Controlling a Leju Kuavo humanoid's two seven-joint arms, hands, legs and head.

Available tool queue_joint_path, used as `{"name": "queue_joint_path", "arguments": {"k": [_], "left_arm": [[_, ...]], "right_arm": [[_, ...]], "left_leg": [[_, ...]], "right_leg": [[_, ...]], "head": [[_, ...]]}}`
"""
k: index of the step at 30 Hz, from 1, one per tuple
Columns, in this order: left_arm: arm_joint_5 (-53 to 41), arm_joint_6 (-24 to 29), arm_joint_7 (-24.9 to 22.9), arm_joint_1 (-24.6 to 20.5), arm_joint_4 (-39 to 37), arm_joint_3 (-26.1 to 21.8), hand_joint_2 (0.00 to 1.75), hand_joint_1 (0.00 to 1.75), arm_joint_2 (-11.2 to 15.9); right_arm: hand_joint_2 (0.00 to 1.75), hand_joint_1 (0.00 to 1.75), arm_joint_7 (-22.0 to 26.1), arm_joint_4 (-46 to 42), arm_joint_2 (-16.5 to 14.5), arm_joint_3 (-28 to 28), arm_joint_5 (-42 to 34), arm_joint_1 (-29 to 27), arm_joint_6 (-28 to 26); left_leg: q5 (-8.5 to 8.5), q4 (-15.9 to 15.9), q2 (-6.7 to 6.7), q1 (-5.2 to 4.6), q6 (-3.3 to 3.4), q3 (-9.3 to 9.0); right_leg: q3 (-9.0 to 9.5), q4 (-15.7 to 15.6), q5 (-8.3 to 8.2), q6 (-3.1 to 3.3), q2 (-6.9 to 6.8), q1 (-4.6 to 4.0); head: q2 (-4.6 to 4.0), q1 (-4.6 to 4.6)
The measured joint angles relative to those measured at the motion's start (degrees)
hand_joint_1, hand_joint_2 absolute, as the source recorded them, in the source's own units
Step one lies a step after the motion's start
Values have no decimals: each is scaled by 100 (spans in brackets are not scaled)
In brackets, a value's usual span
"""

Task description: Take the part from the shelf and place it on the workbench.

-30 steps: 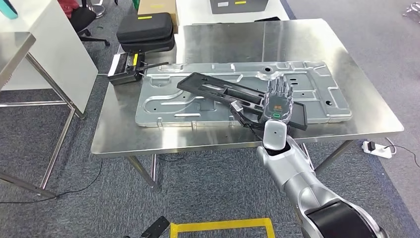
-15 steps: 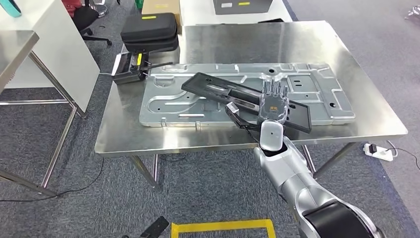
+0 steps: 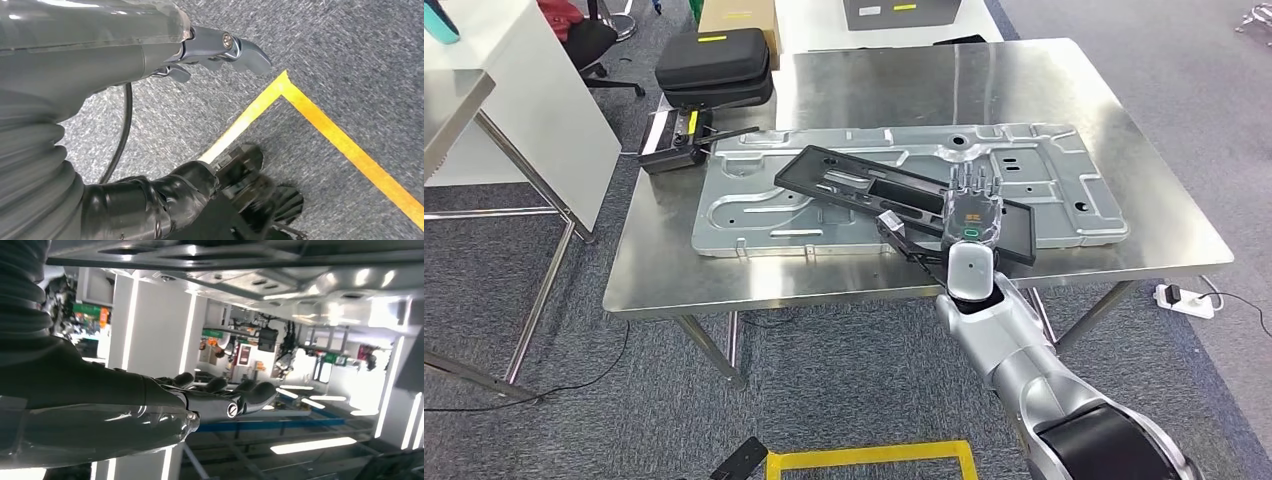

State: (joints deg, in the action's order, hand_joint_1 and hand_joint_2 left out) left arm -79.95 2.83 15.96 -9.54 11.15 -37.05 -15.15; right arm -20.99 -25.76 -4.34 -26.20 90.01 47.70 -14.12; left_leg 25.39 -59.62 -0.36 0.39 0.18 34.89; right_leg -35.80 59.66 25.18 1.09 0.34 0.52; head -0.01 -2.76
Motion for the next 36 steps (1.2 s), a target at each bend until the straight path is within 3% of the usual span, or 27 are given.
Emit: {"name": "queue_joint_path", "arguments": {"k": [3,5,8,9,10,11,13,15,19,21,22,24,25,26,28,30,34,36], "left_arm": [[40,25,-1,11,0,5,175,0,2],[90,34,16,12,0,7,175,0,3],[231,-61,190,26,0,5,175,0,11],[274,-98,251,41,0,5,175,0,18],[307,-121,288,57,0,5,175,0,25],[340,-134,304,72,0,4,175,0,30],[398,-141,308,89,0,3,175,0,36],[426,-131,298,90,0,3,175,0,40],[430,-117,291,100,0,1,175,0,51],[430,-112,291,99,0,1,175,0,55],[430,-110,291,100,0,1,175,0,56],[435,-96,291,110,0,1,87,0,60],[442,-74,288,116,0,0,44,0,64],[452,-43,278,120,0,-1,0,0,67],[479,31,243,122,0,-2,0,0,75],[516,100,206,121,0,-2,0,0,81],[585,209,186,154,0,-7,0,0,96],[629,245,190,164,0,-10,0,0,103]], "right_arm": [[175,0,215,0,-44,-57,-5,38,371],[175,0,401,-2,-70,-88,-17,80,619],[175,0,850,-13,-84,-188,-128,153,1106],[175,0,977,-28,-84,-222,-191,158,1231],[175,0,1052,-55,-83,-251,-251,158,1301],[175,0,1085,-96,-83,-277,-304,160,1334],[175,0,1131,-196,-81,-331,-389,185,1367],[175,0,1158,-280,-81,-393,-437,211,1397],[175,0,1164,-373,-75,-492,-454,217,1409],[175,0,1165,-411,-77,-513,-454,231,1409],[175,0,1165,-420,-78,-529,-454,235,1409],[175,0,1167,-421,-79,-570,-468,226,1410],[175,0,1169,-422,-79,-592,-486,219,1411],[175,0,1171,-430,-78,-614,-511,213,1416],[175,0,1178,-476,-71,-661,-571,213,1447],[175,0,1183,-554,-51,-727,-648,214,1514],[175,0,1171,-756,74,-906,-857,146,1588],[175,0,1163,-897,177,-977,-960,110,1574]], "left_leg": [[-18,131,-1,-2,56,-42],[-67,197,2,30,121,-67],[-89,220,8,39,169,-69],[-87,214,8,39,168,-67],[-83,205,7,39,165,-65],[-75,190,5,41,156,-64],[-40,143,0,41,124,-60],[-9,92,-2,26,78,-38],[27,59,1,30,-35,1],[257,-290,4,44,-90,153],[435,-631,4,47,-110,301],[716,-1348,4,49,-135,634],[721,-1501,4,49,-138,710],[616,-1430,5,49,-132,679],[227,-739,5,49,-99,353],[21,-98,4,30,-59,38],[-4,113,-7,22,43,-45],[-42,168,-1,47,120,-63]], "right_leg": [[-20,-13,-15,-91,0,0],[-98,166,126,-148,-5,5],[-542,1148,623,-213,-9,28],[-672,1427,703,-230,-11,36],[-722,1529,682,-242,-13,46],[-659,1402,554,-248,-15,58],[-294,678,200,-239,-24,77],[-27,126,44,-202,-24,54],[1,21,29,-73,-15,36],[18,-18,6,9,-20,57],[20,-22,6,32,-21,53],[17,-19,9,50,-23,41],[17,-15,10,52,-21,36],[19,-11,11,50,-18,33],[29,-2,20,38,-9,31],[21,11,28,-2,-1,9],[7,-2,24,-125,-1,-5],[-114,261,211,-179,-4,3]], "head": [[0,1],[0,-2],[1,-5],[1,-6],[1,-5],[1,-6],[0,-6],[-1,-3],[1,1],[0,2],[0,2],[0,2],[0,2],[1,2],[1,2],[0,2],[1,0],[-1,-2]]}}
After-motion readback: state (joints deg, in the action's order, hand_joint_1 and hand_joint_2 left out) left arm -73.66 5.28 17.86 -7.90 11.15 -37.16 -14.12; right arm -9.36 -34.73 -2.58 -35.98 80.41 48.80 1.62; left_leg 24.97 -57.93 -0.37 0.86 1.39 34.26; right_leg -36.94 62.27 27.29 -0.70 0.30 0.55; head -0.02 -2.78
